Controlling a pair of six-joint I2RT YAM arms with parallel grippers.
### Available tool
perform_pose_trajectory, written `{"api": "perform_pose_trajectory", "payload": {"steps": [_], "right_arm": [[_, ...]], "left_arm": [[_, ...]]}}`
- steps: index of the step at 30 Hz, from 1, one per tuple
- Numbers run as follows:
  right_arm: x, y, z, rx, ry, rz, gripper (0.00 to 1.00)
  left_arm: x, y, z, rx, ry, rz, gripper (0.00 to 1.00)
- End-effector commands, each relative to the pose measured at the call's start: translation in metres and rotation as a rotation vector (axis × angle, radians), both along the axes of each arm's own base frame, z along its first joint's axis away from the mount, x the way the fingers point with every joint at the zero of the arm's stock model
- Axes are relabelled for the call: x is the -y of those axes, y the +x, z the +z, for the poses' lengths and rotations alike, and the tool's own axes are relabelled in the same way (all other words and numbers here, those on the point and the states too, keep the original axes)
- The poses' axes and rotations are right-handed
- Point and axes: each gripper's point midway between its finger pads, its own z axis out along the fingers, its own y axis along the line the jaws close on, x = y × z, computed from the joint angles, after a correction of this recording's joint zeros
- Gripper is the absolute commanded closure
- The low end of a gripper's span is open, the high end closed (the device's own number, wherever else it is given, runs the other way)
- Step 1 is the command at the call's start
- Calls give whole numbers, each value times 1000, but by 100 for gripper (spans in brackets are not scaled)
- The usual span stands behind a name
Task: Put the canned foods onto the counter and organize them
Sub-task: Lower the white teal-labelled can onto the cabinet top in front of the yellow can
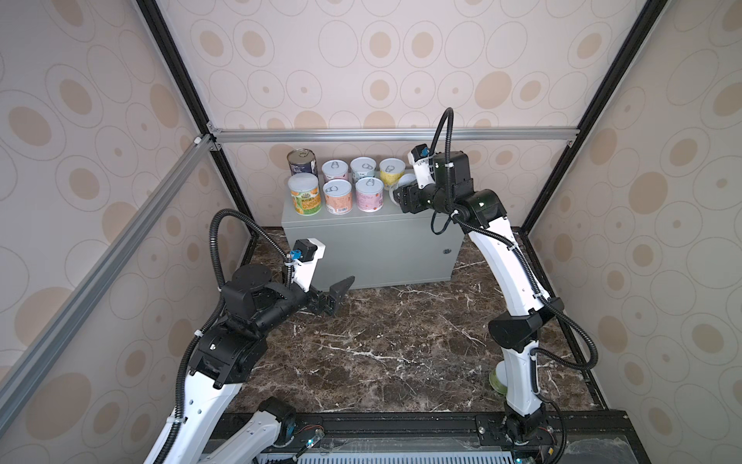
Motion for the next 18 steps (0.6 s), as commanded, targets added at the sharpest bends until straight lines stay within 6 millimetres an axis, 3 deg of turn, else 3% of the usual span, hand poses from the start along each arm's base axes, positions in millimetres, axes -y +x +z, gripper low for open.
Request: {"api": "perform_pose_trajectory", "payload": {"steps": [1, 18], "right_arm": [[8, -5, 10, 23, -13, -9, 23], [4, 1, 14, 42, 18, 0, 16]], "left_arm": [[2, -3, 22, 50, -36, -16, 2], [-3, -8, 24, 65, -36, -3, 2]]}}
